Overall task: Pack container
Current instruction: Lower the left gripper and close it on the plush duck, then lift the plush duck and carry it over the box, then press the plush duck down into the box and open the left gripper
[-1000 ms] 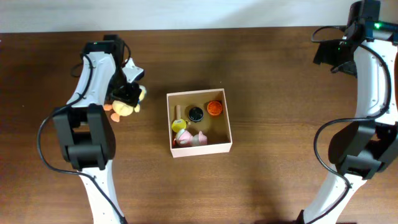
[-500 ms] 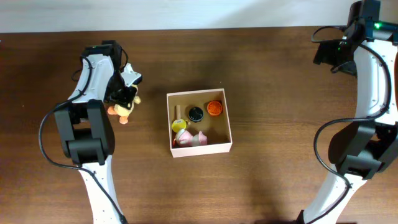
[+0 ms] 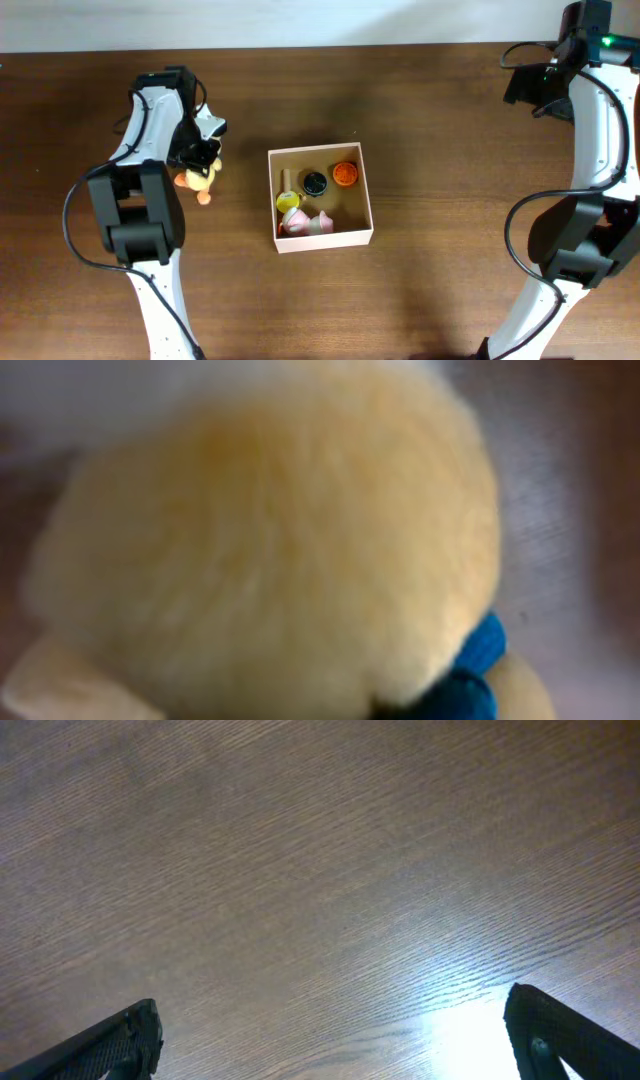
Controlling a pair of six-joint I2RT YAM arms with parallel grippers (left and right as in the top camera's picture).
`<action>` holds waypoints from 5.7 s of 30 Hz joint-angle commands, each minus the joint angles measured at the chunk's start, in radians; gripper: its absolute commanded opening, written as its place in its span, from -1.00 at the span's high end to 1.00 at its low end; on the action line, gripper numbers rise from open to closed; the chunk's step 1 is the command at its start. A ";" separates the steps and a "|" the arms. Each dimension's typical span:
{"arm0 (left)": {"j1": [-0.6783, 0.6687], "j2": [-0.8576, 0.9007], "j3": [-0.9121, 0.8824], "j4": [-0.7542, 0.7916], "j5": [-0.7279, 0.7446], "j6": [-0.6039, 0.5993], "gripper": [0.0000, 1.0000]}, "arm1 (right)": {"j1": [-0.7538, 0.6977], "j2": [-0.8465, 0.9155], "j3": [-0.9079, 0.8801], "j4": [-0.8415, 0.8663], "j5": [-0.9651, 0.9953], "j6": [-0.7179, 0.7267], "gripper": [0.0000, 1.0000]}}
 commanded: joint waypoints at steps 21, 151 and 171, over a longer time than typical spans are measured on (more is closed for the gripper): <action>-0.165 0.017 0.696 -0.317 0.065 -0.031 0.81 | 0.001 -0.014 -0.002 0.000 0.002 0.012 -0.98; -0.616 -0.040 0.116 -0.129 -0.033 0.463 -0.89 | 0.001 -0.014 -0.002 0.000 0.002 0.012 -0.98; -0.605 -0.050 0.479 -0.162 -0.031 0.381 -0.89 | 0.001 -0.014 -0.002 0.000 0.002 0.012 -0.98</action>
